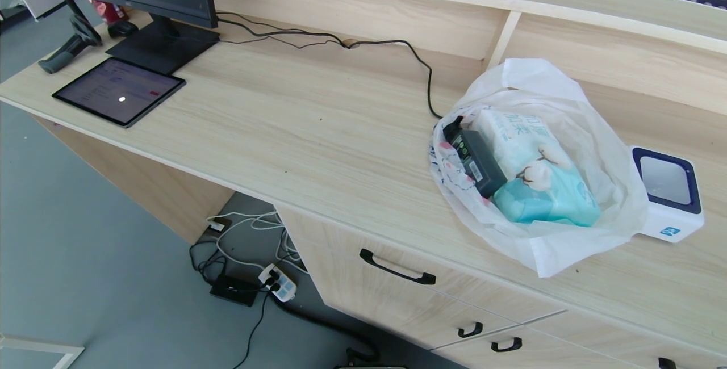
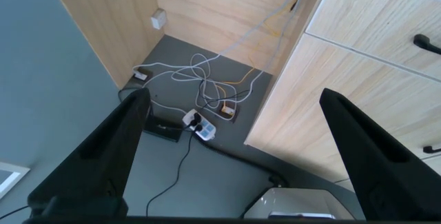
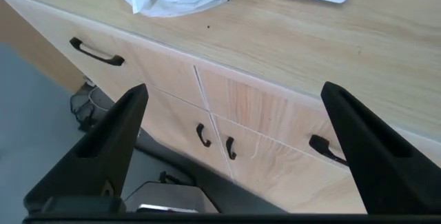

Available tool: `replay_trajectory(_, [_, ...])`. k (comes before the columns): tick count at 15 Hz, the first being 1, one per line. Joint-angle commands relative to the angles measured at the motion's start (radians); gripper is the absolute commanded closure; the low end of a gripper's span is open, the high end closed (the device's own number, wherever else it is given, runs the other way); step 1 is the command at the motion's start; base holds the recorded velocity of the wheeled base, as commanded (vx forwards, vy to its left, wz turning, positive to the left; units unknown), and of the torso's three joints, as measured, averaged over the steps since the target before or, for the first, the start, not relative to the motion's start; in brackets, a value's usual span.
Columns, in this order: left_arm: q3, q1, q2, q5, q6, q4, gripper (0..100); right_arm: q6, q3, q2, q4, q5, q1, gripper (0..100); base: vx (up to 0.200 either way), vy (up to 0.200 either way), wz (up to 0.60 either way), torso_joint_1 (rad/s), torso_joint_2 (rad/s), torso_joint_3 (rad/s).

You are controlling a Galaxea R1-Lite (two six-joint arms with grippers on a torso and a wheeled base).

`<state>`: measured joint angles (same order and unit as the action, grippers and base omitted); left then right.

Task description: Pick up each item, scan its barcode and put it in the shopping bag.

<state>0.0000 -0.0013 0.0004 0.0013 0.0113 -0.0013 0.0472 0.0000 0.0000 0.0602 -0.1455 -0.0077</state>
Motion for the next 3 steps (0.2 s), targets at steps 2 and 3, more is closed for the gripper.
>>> replay_trajectory(2, [0.000, 0.000, 0.000, 0.000, -0.002, 0.000, 0, -0.015, 0.000, 0.000, 0.000, 0.006, 0.000, 0, 0.000, 0.000, 0.00, 0.000, 0.00, 0.000])
replay_trajectory(3, [0.000, 0.000, 0.000, 0.000, -0.002, 0.000, 0, -0.023, 0.000, 0.000, 0.000, 0.006, 0.000, 0, 0.000, 0.000, 0.00, 0.000, 0.00, 0.000])
